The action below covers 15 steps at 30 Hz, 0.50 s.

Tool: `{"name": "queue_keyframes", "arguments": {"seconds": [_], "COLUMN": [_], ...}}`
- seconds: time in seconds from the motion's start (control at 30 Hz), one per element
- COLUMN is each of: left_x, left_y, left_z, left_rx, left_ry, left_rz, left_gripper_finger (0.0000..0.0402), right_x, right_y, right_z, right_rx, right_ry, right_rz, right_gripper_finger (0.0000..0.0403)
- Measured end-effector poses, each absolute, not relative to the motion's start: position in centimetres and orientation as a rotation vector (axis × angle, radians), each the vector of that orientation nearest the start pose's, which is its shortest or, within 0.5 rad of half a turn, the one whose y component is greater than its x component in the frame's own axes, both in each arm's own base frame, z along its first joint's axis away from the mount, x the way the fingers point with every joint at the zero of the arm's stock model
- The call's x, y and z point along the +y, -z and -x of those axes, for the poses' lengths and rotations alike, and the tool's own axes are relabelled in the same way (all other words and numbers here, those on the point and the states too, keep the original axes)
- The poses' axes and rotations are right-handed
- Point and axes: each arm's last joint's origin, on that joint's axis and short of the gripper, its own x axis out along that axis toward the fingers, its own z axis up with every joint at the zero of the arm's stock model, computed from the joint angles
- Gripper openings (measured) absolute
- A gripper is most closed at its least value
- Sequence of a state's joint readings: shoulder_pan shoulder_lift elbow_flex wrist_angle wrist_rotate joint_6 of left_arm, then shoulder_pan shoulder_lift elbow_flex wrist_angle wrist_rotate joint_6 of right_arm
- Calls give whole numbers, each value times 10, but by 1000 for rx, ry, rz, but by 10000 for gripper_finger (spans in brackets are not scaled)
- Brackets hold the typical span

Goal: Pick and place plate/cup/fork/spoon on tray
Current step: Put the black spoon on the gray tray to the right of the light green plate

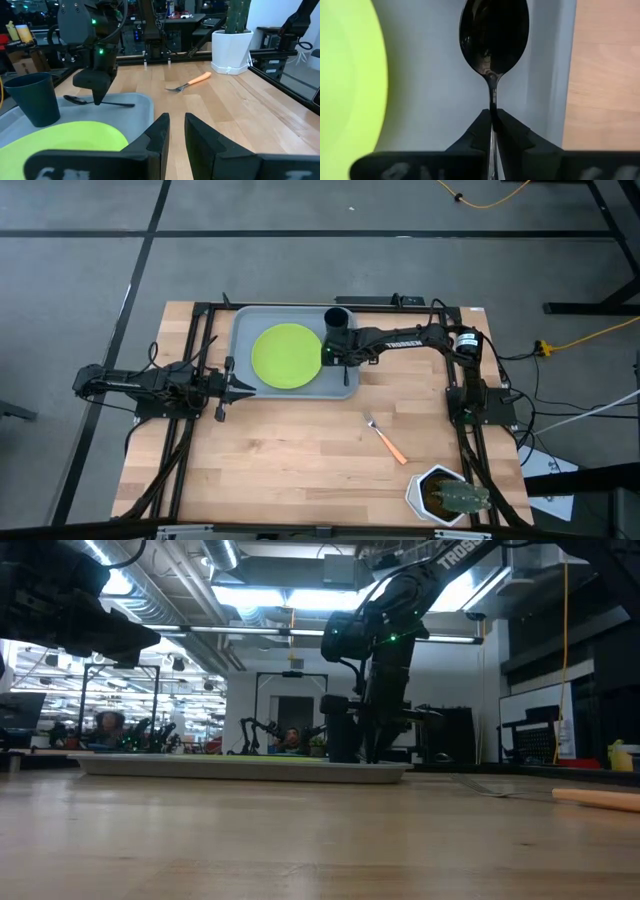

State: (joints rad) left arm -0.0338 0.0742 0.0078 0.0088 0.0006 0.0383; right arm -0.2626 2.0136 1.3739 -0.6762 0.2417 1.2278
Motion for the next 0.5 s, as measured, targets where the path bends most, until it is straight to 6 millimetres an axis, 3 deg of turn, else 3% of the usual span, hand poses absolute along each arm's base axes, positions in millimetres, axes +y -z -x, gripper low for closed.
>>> {"name": "queue_keyframes", "arguments": {"seconds": [0.5], "left_x": [-3], "left_y": [-161], "left_z": [-102], "left_rx": [56], "left_ry": [36], "left_rz": [-39], "left_gripper_finger": [53], "right_x": [-108], "right_y": [-151], "right_z": [-375], "right_rx": [883], "right_ry": [1170], "right_rz": [-1034], "right_gripper_finger": [27]}}
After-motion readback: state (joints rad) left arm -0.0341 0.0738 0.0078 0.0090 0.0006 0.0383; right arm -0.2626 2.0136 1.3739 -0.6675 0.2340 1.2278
